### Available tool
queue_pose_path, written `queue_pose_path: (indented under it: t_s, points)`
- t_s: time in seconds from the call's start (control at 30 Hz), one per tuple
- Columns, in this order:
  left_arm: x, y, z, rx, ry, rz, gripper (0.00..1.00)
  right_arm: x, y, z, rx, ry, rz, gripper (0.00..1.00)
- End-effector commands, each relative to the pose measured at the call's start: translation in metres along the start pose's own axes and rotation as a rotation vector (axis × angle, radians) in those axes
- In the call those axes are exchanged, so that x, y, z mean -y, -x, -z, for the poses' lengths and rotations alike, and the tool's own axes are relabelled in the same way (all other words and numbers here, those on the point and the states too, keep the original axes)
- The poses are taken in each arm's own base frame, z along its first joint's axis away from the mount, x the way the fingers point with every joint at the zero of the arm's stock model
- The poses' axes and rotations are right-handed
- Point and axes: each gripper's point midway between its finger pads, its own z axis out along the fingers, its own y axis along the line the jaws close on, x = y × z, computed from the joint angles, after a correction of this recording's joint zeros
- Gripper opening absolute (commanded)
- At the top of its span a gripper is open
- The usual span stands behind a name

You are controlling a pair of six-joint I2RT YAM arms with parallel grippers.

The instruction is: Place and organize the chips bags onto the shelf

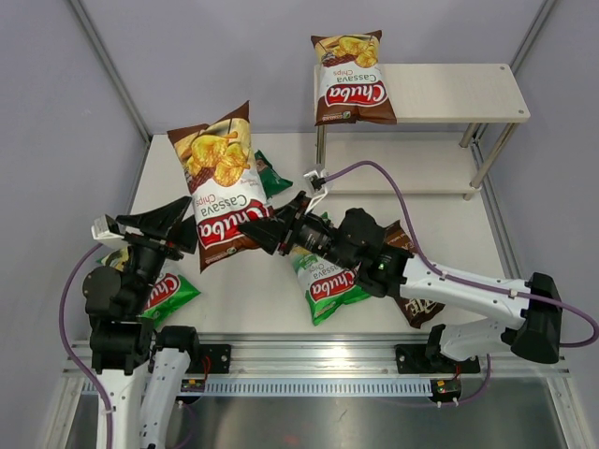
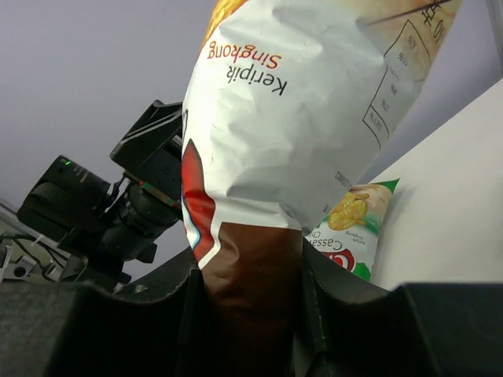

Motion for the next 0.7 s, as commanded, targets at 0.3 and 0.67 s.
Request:
queue_pose_path:
  t_s: [0.3,0.67]
  points:
    - [-0.017,0.02,-0.002,0.067,0.172,-0.4,0.99,-0.001,0.102,0.044,0.063,-0.149,0.142,0.2]
    - [-0.099,0.006,-0.001,-0.317,0.364,-0.902,0.99,0.04,0.252,0.1,0.077,-0.382,0.162,0.2]
